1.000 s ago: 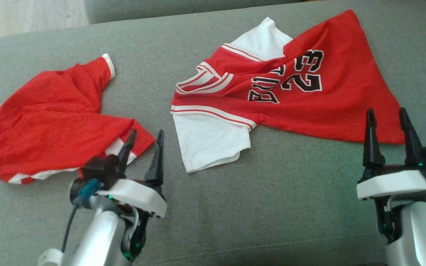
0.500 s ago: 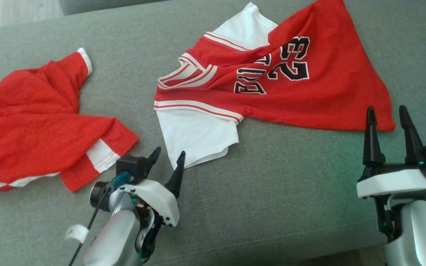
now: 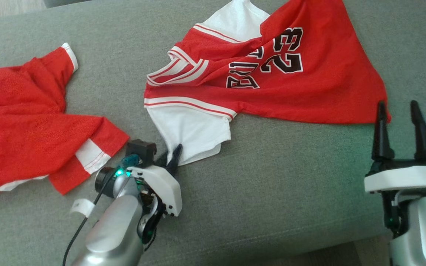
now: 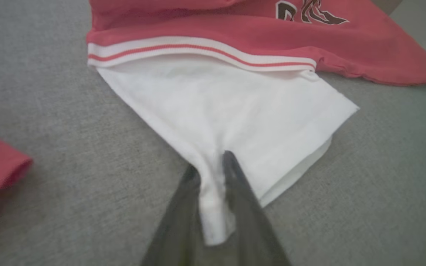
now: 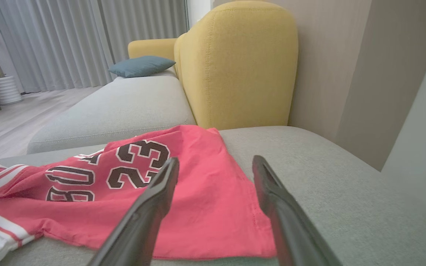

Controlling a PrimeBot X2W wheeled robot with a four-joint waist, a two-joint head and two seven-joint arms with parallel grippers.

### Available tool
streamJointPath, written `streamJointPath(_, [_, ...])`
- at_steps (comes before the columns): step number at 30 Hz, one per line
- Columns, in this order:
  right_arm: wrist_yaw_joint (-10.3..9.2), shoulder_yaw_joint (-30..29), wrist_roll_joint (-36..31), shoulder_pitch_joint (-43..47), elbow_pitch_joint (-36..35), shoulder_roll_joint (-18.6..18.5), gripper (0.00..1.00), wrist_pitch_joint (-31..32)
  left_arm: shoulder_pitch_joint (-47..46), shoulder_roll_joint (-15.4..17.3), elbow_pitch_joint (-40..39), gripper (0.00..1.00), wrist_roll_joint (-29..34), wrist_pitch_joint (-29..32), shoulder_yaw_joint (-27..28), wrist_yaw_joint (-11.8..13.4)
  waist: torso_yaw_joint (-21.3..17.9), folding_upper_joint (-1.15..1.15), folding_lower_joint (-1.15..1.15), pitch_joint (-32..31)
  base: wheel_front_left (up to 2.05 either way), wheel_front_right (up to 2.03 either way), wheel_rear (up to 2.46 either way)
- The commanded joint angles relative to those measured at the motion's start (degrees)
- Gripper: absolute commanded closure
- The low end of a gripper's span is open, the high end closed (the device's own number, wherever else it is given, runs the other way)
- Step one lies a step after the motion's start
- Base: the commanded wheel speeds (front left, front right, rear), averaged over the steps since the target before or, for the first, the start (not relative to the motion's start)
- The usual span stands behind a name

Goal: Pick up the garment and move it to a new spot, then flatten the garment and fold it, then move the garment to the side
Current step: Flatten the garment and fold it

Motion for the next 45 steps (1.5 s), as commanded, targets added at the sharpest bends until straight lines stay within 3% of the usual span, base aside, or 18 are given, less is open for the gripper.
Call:
streamJointPath(1, [0.01, 0.31, 0.47, -2.41, -1.25, -0.29, 0.0, -0.68, 0.05, 0.05, 0.17, 1.0, -0.17, 0.36, 0.15, -0.72, 0.26, 0.0, 0.0, -0.1, 0.0, 0.0, 0.0])
streamJointPath(10, [0.01, -6.24, -0.17, -4.82, 5.12, -0.29, 0.0, 1.8, -1.38, 0.05, -7.34, 1.0, -1.28, -9.88, 3.13, 0.24, 2.83, 0.0, 0.0, -1.04, 0.0, 0.0, 0.0])
streamJointPath(15, [0.01, -9.71, 0.55, -6.89, 10.3, -0.29, 0.0, 3.91, -0.73, 0.2, -12.46, 1.0, -1.02, -10.82, 5.34, 0.78, 3.86, 0.0, 0.0, -0.99, 0.0, 0.0, 0.0])
streamJointPath(19, [0.01, -13.37, 1.13, -10.26, 18.49, -0.29, 0.0, 5.91, 1.13, 0.21, -17.31, 1.0, 0.04, -10.91, 7.11, 0.45, 4.75, 0.0, 0.0, -0.64, 0.0, 0.0, 0.0])
streamJointPath(35, [0.01, -15.97, -0.06, -20.07, 40.7, -0.29, 0.0, 3.92, 2.55, 0.12, -19.38, 1.0, 1.86, -10.93, 7.53, -1.04, 5.72, 0.0, 0.0, 1.23, 0.0, 0.0, 0.0])
streamJointPath(36, [0.01, -15.78, -0.07, -20.6, 41.76, -0.29, 0.29, 3.56, 2.52, 0.12, -19.23, 1.0, 1.9, -10.93, 7.56, -1.08, 5.78, 0.0, 0.0, 1.25, 0.0, 0.0, 0.0])
streamJointPath(37, [0.01, -15.55, 0.04, -21.16, 42.65, -0.29, 1.0, 2.94, 2.49, 0.11, -19.02, 1.0, 2.0, -10.93, 7.59, -1.12, 5.83, 0.0, 0.0, 1.24, 0.0, 0.0, 0.0])
streamJointPath(42, [0.01, -11.83, 1.49, -23.62, 43.96, -0.29, 1.0, -1.07, 2.65, 0.12, -18.14, 1.0, 2.18, -10.93, 8.34, -1.3, 5.8, 0.0, 0.0, 0.22, 0.0, 0.0, 0.0])
streamJointPath(45, [0.01, -5.75, 3.31, -24.08, 37.73, -0.29, 1.0, -2.94, 2.48, 0.36, -19.63, 1.0, 1.8, -10.94, 9.78, -1.75, 5.34, 0.0, 0.0, -1.71, 0.0, 0.0, 0.0])
